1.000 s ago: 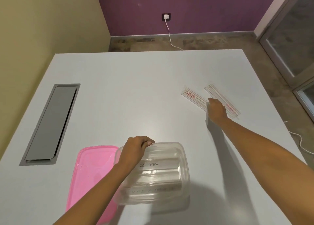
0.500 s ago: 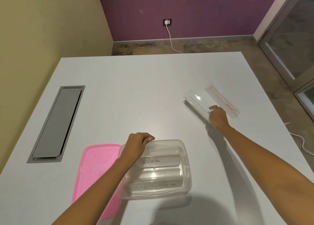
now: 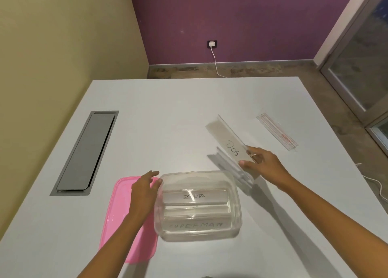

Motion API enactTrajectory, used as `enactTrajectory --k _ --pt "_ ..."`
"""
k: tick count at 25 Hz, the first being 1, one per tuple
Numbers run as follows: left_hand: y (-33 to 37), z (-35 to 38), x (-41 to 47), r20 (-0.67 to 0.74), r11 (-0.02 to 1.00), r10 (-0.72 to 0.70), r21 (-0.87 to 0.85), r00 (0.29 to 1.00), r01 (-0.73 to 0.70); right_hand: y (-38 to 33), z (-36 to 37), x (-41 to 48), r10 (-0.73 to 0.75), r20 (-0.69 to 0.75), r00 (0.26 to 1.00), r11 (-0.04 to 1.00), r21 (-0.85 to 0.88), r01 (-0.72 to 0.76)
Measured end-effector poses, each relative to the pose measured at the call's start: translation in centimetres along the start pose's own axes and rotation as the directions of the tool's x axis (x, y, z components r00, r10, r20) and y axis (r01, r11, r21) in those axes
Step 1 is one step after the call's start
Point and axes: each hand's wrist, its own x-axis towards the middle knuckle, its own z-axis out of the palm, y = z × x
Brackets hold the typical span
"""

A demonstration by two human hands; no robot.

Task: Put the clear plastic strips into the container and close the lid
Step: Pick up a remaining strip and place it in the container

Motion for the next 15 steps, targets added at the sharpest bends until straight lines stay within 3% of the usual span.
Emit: enactTrajectory --k 5,8,15 --pt "-0.6 -0.5 -1.8 0.078 0.999 -0.037 -0.011 0.996 0.038 -2.7 3.0 -3.2 -0.105 0.254 0.962 0.962 -0.218 0.162" --pt "-0.6 -0.6 -2.1 0.065 0.997 -0.061 -0.043 0.996 0.064 -1.9 5.3 -4.0 -0.087 0.396 0.914 0.901 -0.36 0.241" --pt "-1.2 -0.4 -1.9 0.062 0.994 -0.08 -0.071 0.995 0.084 0.0 9.6 -4.7 0.017 0.502 0.865 0.841 -0.475 0.259"
